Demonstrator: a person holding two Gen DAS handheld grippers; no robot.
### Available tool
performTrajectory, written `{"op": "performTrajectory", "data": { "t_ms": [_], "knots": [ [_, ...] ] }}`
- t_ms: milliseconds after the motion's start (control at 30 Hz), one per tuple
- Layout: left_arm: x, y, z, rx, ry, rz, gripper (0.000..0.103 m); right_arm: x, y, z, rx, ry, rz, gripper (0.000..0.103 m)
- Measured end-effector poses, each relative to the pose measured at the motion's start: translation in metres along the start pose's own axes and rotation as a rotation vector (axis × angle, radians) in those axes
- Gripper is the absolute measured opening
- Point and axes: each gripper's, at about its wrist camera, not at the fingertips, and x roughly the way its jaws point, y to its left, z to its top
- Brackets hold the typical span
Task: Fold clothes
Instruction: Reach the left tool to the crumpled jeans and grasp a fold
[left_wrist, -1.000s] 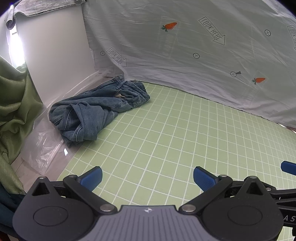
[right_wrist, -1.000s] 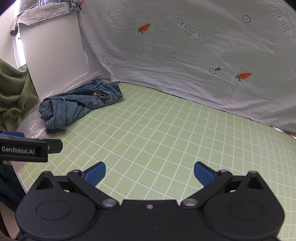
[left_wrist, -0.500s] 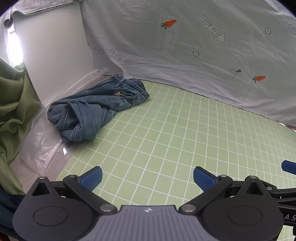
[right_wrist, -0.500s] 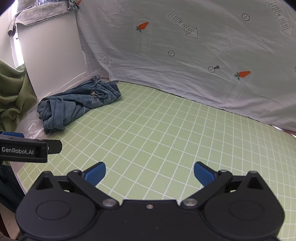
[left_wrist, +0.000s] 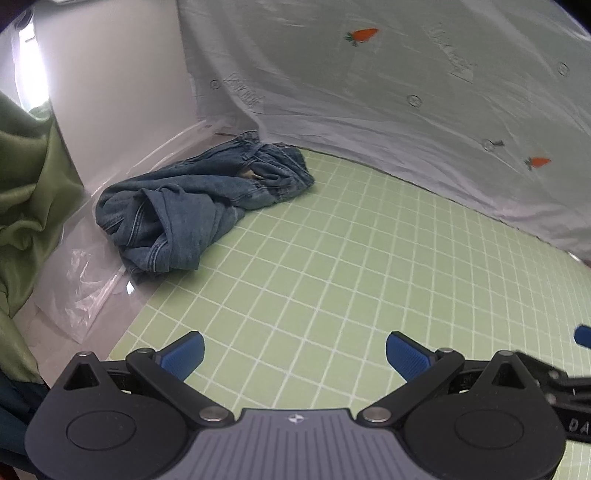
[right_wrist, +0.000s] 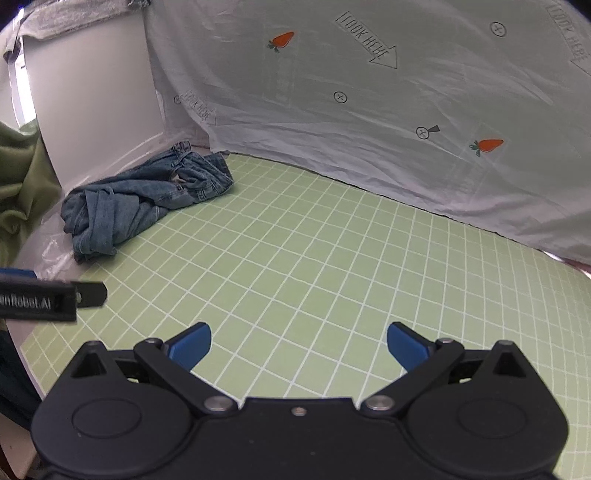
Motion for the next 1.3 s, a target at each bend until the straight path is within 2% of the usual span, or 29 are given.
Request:
{"op": "performTrajectory", "data": {
  "t_ms": [167, 333, 500, 667, 733, 800, 833, 900, 967, 1000, 1100, 1300],
  "knots": [
    [0.022, 0.016, 0.017, -0.03, 0.002, 0.007, 0.103, 0.015, -0.001, 0.015, -0.016, -0.005, -0.026, 0.103],
    [0.062, 0.046, 0.04, -0.108, 0.048, 0.044, 0.103, 0.044, -0.007, 0.036, 0.005, 0.011, -0.057, 0.103],
    [0.114, 0.08, 0.073, -0.161, 0.063, 0.109, 0.103, 0.092, -0.013, 0.059, 0.023, 0.031, -0.105, 0.103],
    [0.171, 0.11, 0.108, -0.199, 0.072, 0.173, 0.1, 0.15, -0.01, 0.079, 0.067, 0.11, -0.148, 0.103],
    [0.193, 0.119, 0.118, -0.212, 0.089, 0.184, 0.093, 0.171, -0.007, 0.086, 0.092, 0.149, -0.163, 0.103],
    [0.213, 0.127, 0.127, -0.228, 0.109, 0.19, 0.068, 0.189, -0.006, 0.092, 0.111, 0.181, -0.166, 0.103],
    [0.22, 0.13, 0.129, -0.239, 0.119, 0.186, 0.062, 0.195, -0.005, 0.095, 0.115, 0.193, -0.169, 0.103],
    [0.232, 0.136, 0.133, -0.264, 0.134, 0.168, 0.037, 0.205, -0.004, 0.097, 0.117, 0.21, -0.175, 0.103],
    [0.235, 0.136, 0.134, -0.268, 0.135, 0.133, 0.021, 0.212, -0.003, 0.098, 0.13, 0.24, -0.185, 0.103],
    [0.234, 0.13, 0.134, -0.231, 0.132, 0.127, 0.017, 0.214, -0.003, 0.097, 0.139, 0.257, -0.191, 0.103],
    [0.229, 0.112, 0.134, -0.083, 0.128, 0.129, 0.015, 0.215, -0.005, 0.093, 0.156, 0.274, -0.198, 0.103],
    [0.198, 0.09, 0.122, -0.027, 0.107, 0.047, 0.01, 0.199, -0.014, 0.088, 0.194, 0.254, -0.209, 0.103]
  ]
}}
